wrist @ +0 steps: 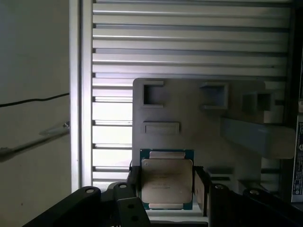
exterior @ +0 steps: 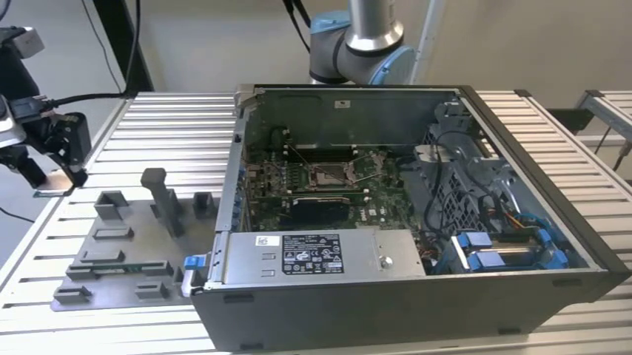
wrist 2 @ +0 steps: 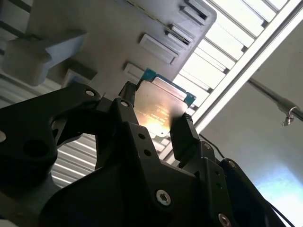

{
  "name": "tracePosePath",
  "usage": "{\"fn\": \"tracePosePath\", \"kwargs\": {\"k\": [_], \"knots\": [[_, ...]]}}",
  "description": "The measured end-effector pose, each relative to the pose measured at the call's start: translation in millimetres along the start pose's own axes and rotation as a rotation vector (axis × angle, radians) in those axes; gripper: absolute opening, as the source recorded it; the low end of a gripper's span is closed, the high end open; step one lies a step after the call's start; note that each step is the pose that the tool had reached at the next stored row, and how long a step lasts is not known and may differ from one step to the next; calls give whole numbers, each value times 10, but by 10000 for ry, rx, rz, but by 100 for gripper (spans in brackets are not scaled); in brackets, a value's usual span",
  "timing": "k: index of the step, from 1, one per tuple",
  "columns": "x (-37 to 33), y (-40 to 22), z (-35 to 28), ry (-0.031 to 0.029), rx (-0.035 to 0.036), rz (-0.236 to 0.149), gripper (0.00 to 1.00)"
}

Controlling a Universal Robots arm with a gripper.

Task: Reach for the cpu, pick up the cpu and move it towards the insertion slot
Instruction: 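Pick up the cpu and move it towards the insertion slot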

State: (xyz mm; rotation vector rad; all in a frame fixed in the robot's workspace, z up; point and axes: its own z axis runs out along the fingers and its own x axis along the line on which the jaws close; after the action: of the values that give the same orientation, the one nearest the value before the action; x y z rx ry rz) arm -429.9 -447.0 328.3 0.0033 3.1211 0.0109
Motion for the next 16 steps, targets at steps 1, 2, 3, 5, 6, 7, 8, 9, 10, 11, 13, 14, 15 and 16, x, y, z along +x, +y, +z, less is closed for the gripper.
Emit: {"fn": "tracePosePath", "kwargs": {"k": [1, 2, 3, 5, 6, 7, 8, 9, 10, 11, 13, 14, 15, 16], "knots": [[0, 0, -6, -2, 0, 10, 0], [1, 0, -12, -4, -1, 17, 0], [0, 0, -21, -4, 0, 23, 0], [0, 0, -40, -6, 0, 33, 0], [0, 0, -49, -6, 0, 36, 0], [0, 1, -58, -6, 0, 38, 0], [0, 0, -66, -5, 0, 42, 0], [0, 1, -74, -6, 0, 45, 0], [-1, 1, -83, -5, 0, 46, 0], [-1, 1, -94, -5, 0, 47, 0], [-1, 1, -112, -5, 1, 50, 0], [-1, 1, -119, -5, 0, 51, 0], [-1, 1, -128, -6, 0, 52, 0], [-2, 1, -137, -5, 1, 53, 0]]}}
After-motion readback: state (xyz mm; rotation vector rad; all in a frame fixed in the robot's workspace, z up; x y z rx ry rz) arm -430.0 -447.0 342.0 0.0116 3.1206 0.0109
